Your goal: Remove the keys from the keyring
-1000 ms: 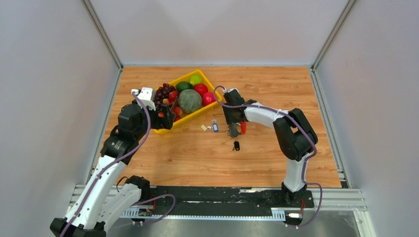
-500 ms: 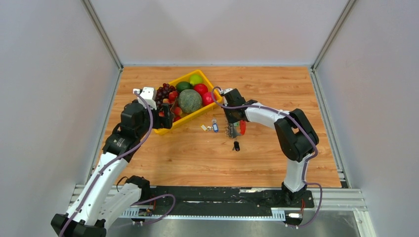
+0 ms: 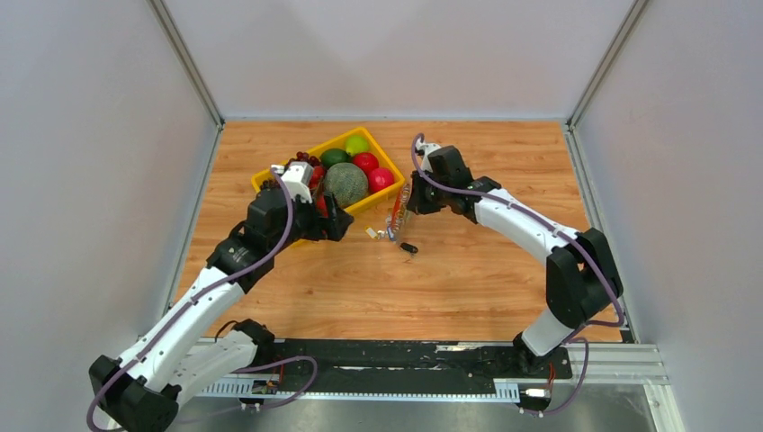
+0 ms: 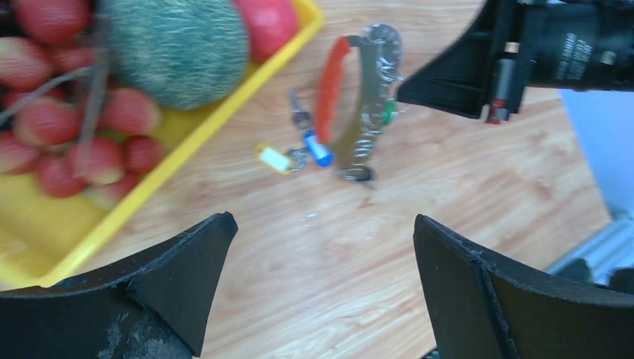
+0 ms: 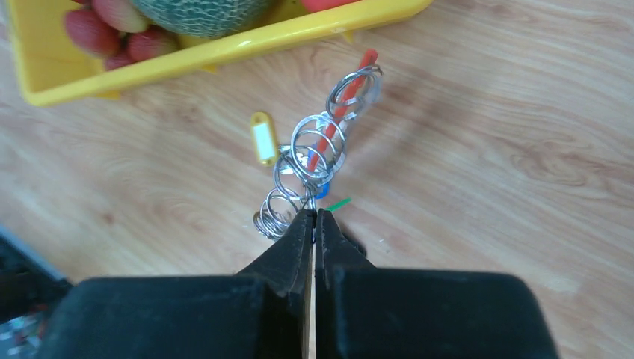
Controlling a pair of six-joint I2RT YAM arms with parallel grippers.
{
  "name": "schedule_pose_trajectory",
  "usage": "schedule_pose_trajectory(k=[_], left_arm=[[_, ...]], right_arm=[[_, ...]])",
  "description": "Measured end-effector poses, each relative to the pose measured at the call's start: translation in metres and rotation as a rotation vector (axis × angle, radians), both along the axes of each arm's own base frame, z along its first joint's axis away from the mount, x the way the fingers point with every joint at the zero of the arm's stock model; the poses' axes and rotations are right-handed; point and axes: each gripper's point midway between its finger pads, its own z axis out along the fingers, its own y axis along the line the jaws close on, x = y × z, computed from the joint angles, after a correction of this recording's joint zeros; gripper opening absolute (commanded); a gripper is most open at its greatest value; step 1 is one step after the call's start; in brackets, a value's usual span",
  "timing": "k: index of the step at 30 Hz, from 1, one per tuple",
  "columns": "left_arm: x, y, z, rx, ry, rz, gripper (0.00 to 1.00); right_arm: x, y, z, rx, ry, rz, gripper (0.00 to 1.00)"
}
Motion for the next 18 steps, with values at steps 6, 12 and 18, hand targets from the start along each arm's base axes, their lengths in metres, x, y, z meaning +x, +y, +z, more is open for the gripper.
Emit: schedule_pose_trajectory(k=[6,12,18], left_arm=[[-0.010,-0.061,-0.004,-0.082,-0.008,-0.141,1.00],[-0.021,-0.105,-0.026,-0.077,-0.035,-0.232,1.00],[-0.021,-0.117,-0.037,0.014,-0.139,-0.253,1.00]], right_arm=[[-0.020,0.000,0.024,0.128,0.105,-0.040,0.00],[-0.040,0.002,0.052,0.214,0.140,-0.036,0.00],[-0.061,0.008,0.081,0.300,0.136,0.039,0.00]])
